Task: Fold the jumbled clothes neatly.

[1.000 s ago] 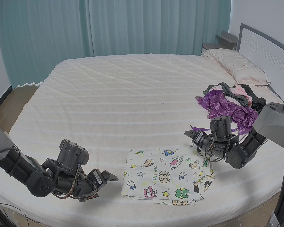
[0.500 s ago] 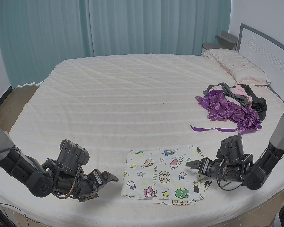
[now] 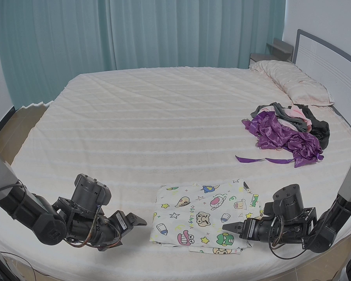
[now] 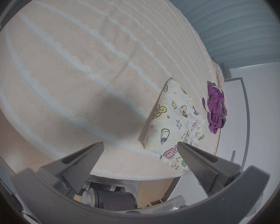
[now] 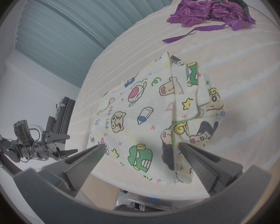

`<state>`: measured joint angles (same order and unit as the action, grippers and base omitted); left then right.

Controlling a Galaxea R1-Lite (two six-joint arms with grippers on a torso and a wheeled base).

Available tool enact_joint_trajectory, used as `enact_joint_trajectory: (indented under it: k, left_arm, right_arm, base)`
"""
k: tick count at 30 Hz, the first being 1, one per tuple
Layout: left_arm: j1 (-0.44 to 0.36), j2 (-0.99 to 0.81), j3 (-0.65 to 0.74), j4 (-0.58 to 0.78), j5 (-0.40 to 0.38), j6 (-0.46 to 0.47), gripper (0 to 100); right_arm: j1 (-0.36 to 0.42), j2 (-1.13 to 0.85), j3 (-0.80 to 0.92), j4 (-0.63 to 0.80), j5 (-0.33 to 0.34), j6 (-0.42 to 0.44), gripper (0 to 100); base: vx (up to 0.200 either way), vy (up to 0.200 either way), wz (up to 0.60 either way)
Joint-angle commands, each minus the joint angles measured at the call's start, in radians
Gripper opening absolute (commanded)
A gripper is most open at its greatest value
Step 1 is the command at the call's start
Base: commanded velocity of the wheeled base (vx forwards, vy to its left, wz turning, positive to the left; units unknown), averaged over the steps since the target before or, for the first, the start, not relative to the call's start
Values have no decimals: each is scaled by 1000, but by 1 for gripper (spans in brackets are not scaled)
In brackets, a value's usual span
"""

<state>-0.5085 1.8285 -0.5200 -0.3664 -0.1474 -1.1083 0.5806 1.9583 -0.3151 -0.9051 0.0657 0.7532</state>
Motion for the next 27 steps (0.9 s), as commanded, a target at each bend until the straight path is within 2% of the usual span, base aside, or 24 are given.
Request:
enact_joint_trajectory:
  k: [1, 11, 27]
  left_arm:
    - [-1, 2, 0, 0, 0, -1, 100]
    - [-1, 2, 0, 0, 0, -1, 100]
    - [-1, 2, 0, 0, 0, -1, 100]
  right_arm:
    - [8, 4, 7, 0, 0, -5, 100]
    - [-2, -125, 8, 15, -3, -38, 100]
    - [39, 16, 31, 0, 5, -38, 100]
  base:
    - [0, 0, 0]
    - [0, 0, 0]
    - [0, 0, 0]
